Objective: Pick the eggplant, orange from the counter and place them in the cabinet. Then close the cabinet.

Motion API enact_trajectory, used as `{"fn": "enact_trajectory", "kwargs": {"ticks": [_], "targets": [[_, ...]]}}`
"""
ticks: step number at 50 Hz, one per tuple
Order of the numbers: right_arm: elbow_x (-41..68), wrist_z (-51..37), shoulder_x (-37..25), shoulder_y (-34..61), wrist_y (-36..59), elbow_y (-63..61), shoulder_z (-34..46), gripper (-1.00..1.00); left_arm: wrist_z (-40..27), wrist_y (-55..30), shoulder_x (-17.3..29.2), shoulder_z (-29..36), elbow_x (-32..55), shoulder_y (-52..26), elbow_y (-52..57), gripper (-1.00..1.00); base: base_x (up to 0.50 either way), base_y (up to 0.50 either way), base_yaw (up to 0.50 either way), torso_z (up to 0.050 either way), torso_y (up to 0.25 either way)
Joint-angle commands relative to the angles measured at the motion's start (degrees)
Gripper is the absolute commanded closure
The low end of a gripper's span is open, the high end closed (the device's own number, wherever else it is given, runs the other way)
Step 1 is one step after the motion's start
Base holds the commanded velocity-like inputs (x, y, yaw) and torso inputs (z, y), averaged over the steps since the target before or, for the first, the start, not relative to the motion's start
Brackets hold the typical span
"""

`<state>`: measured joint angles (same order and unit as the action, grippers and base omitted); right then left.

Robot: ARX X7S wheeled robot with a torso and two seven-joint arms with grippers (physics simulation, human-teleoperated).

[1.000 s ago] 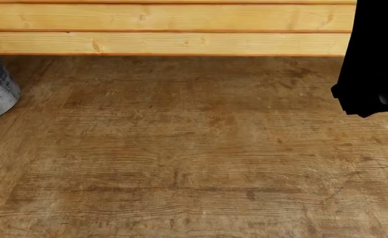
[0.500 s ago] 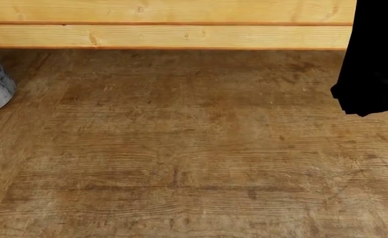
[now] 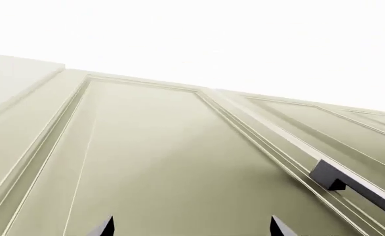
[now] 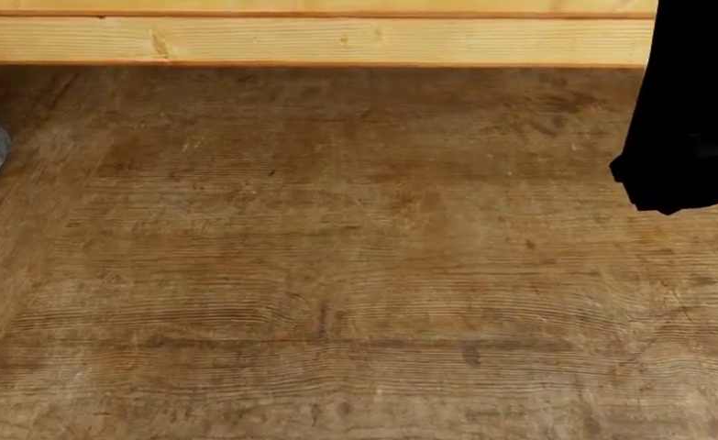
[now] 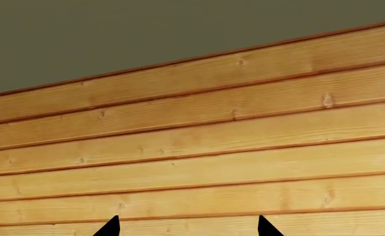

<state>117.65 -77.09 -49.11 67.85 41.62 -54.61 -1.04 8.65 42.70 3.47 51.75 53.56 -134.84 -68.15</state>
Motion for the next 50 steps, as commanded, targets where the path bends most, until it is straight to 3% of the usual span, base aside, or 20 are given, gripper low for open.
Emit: {"fn": "enact_trajectory", "kwargs": {"ticks": [1, 3, 7, 10, 18, 35, 50], "targets": [[0.14, -0.14, -0.26, 0.31, -0.68, -0.35, 0.07, -1.00, 2.47, -55.07, -3.18, 9.32, 4.14, 4.13, -6.70, -1.00, 0.00, 0.00, -0.01, 0.000, -0.012], [0.10, -0.13, -0.24, 0.26, -0.74, -0.37, 0.03, -1.00, 1.35, -54.95, -2.10, 8.62, 4.52, 3.12, -4.76, -1.00, 0.01, 0.00, -0.01, 0.000, -0.011], [-0.20, 0.11, -0.05, 0.06, -0.88, -0.45, -0.26, -1.00, -11.31, -62.54, 10.37, 5.98, 9.22, 5.32, 22.24, -1.00, 0.01, 0.00, -0.01, 0.000, -0.006], [-0.50, 0.52, 0.24, -0.23, -1.06, -0.52, -0.66, -1.00, -18.18, -65.38, 17.19, 3.59, 12.52, 6.72, 35.48, -1.00, 0.01, 0.00, 0.00, 0.000, -0.007], [-0.84, 1.48, 0.85, -0.85, -1.46, -0.61, -1.45, -1.00, -30.28, -69.89, 29.49, -2.05, 20.60, 8.89, 58.50, -1.00, 0.00, 0.00, 0.00, 0.000, -0.013], [-0.92, 1.48, 1.27, -1.38, -2.03, -0.65, -1.92, -1.00, -38.98, -73.53, 40.62, -9.38, 31.65, 8.14, 79.68, -1.00, 0.00, 0.00, 0.00, 0.000, -0.005], [-1.47, 1.79, 1.57, -1.60, -2.08, -0.78, -2.36, -1.00, -44.35, -72.46, 51.50, -15.23, 41.33, 12.47, 94.82, -1.00, 0.00, 0.00, 0.00, 0.000, 0.000]]}}
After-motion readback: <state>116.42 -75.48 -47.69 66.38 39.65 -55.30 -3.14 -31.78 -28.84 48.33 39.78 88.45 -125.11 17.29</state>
